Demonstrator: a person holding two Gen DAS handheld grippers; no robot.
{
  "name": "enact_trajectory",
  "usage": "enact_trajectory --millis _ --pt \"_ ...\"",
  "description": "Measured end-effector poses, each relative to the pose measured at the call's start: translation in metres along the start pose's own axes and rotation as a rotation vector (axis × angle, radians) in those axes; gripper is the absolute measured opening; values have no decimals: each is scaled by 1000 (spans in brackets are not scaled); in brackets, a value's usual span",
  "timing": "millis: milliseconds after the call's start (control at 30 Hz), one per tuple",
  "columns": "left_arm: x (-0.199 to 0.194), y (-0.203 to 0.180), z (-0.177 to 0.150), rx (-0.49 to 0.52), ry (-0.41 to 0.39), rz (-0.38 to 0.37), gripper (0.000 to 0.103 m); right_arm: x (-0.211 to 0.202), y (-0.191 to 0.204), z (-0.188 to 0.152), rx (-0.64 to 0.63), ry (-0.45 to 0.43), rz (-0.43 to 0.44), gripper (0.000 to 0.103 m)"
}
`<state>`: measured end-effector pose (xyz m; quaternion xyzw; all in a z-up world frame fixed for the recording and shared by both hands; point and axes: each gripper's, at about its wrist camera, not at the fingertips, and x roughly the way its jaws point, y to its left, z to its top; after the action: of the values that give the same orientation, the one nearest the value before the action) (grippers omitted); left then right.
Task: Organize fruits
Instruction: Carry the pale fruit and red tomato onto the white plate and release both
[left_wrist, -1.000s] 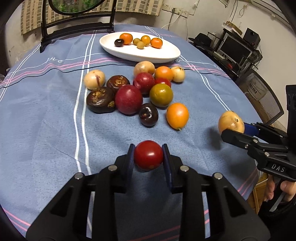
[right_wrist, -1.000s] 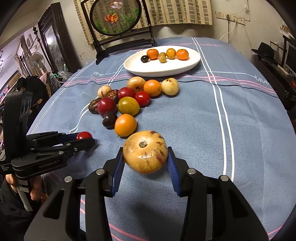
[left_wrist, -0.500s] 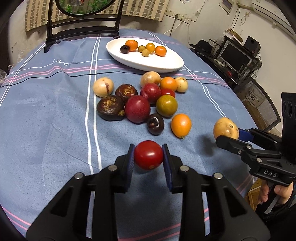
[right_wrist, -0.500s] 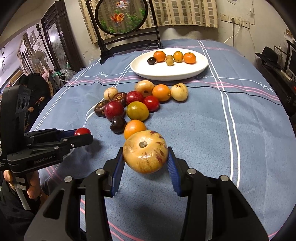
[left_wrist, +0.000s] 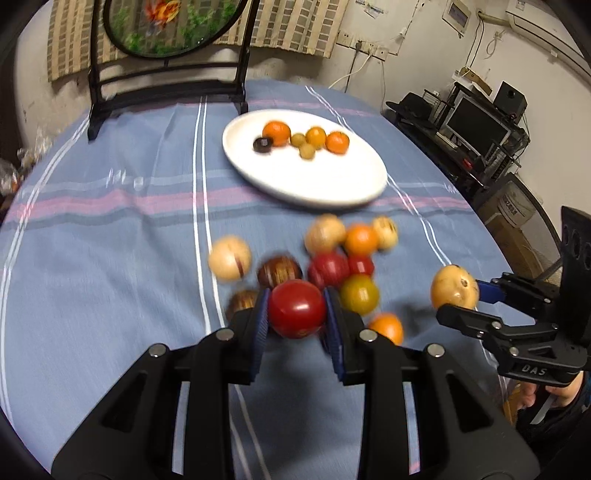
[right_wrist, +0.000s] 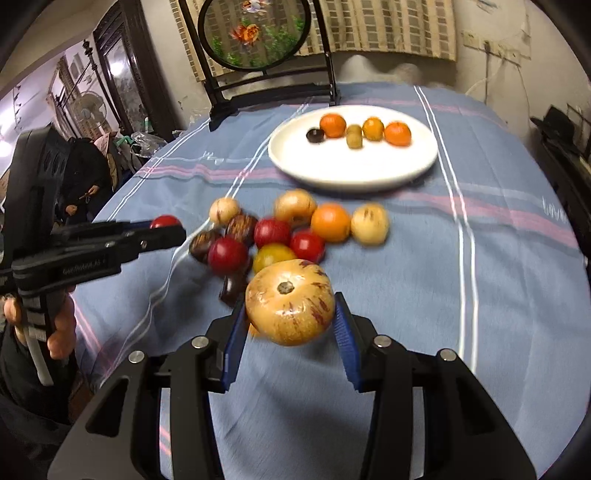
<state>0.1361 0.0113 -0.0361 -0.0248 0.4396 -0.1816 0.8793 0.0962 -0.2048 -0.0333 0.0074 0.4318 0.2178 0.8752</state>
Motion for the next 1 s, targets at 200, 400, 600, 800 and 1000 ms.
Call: enact_trajectory --millis 200,400,600,800,1000 --pt "39 10 87 16 6 -3 30 26 -33 73 9 -34 -37 45" --pt "120 9 156 38 54 23 30 100 -81 132 31 21 -130 45" --pt "184 19 176 -2 135 23 30 155 -117 151 112 100 -98 45" --pt "195 13 181 19 136 22 31 164 -119 153 105 101 -104 46" --pt "181 5 190 8 83 16 64 159 -108 152 41 98 -212 65"
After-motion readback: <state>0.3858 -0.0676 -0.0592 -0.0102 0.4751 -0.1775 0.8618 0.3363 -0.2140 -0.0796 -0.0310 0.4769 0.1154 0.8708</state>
